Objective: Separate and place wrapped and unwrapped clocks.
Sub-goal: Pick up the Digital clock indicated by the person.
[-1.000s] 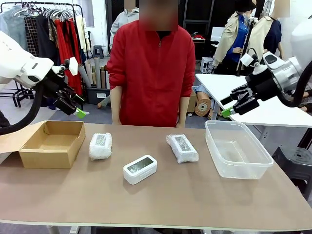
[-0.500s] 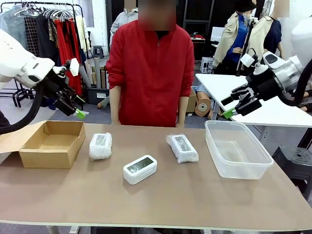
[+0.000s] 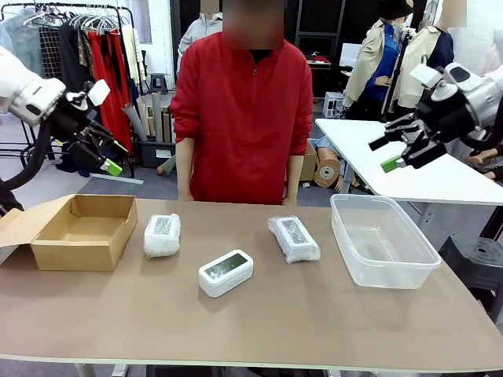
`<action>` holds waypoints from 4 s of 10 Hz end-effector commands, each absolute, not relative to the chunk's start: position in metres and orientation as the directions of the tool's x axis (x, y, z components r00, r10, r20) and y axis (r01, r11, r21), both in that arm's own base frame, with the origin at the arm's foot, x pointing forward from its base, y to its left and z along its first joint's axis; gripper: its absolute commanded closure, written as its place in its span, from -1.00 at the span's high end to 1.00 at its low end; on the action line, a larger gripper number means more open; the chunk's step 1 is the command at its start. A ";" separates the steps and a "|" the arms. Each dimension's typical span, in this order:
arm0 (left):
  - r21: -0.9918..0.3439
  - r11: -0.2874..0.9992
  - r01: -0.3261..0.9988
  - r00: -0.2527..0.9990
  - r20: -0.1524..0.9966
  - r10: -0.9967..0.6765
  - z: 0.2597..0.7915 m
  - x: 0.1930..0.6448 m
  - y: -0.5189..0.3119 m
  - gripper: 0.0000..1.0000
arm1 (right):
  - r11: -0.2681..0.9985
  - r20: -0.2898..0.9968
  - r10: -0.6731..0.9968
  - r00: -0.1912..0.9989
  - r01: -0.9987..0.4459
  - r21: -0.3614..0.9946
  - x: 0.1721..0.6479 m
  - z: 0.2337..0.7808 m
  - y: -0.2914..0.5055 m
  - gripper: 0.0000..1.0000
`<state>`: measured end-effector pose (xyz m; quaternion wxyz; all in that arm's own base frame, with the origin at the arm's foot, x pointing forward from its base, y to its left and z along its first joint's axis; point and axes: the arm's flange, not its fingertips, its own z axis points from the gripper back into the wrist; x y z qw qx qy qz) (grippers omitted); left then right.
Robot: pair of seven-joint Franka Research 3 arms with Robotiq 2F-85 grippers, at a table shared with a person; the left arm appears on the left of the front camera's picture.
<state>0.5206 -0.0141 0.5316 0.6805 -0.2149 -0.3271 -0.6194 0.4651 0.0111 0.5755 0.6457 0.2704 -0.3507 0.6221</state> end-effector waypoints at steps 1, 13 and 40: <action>0.119 0.135 0.984 0.001 0.744 -0.668 0.545 0.537 -0.005 1.00 | 0.055 0.825 0.563 -0.049 -0.994 -0.096 0.480 0.586 -0.002 1.00; 0.060 0.050 0.997 -0.014 0.766 -0.642 0.564 0.539 0.001 1.00 | 0.108 0.840 0.543 -0.009 -0.991 -0.080 0.518 0.588 -0.034 1.00; 0.044 -0.007 0.999 -0.035 0.680 -0.733 0.576 0.529 -0.018 1.00 | 0.110 0.824 0.567 0.003 -0.991 -0.073 0.513 0.583 -0.034 1.00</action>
